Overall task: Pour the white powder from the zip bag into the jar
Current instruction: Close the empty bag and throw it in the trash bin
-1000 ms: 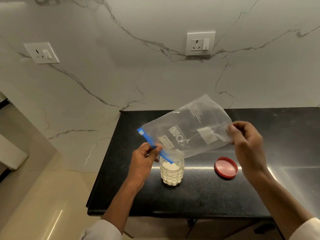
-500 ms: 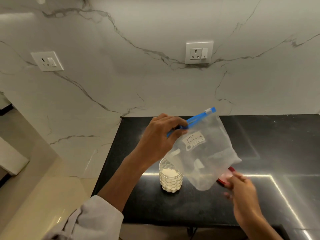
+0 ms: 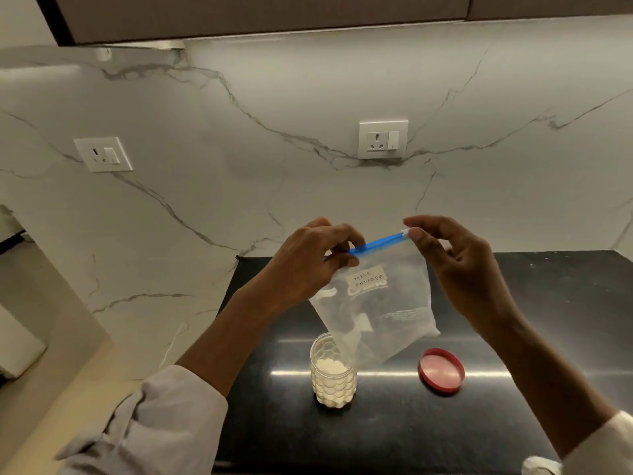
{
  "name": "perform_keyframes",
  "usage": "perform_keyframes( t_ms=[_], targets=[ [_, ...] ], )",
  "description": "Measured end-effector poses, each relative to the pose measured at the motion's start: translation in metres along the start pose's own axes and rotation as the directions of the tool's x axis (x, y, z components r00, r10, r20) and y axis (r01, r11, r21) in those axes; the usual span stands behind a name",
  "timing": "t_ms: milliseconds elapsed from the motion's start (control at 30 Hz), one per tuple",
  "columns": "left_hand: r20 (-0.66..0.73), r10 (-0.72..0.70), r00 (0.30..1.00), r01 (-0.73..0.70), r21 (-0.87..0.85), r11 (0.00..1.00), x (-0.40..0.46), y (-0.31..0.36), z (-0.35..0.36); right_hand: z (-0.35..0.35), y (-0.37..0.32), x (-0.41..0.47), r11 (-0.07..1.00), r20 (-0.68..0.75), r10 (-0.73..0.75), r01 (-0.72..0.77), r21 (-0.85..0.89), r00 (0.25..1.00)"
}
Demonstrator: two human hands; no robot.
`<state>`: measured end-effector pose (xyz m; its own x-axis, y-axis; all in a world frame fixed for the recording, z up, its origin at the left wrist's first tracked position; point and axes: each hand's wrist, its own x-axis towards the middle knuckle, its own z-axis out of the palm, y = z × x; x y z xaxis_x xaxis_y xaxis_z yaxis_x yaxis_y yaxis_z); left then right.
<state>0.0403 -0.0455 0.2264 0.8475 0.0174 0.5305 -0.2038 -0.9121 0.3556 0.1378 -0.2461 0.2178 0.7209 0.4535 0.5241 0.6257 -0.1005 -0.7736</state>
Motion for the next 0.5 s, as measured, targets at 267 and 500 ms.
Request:
perform_keyframes(
  t_ms=[267, 500],
  targets=[
    [-0.066, -0.002, 0.998, 0.005, 0.047, 0.999, 0.013, -0.005, -0.009, 0.001, -0.002, 0.009, 0.951, -0.024, 0.098, -0.087, 0.296, 0.995],
    [-0.095, -0.011, 0.995, 0.019, 0.082, 0.996, 0.017, -0.012, -0.007, 0.009, 0.014, 0.009, 0.905, 0.014, 0.186, -0.177, 0.387, 0.982]
  ],
)
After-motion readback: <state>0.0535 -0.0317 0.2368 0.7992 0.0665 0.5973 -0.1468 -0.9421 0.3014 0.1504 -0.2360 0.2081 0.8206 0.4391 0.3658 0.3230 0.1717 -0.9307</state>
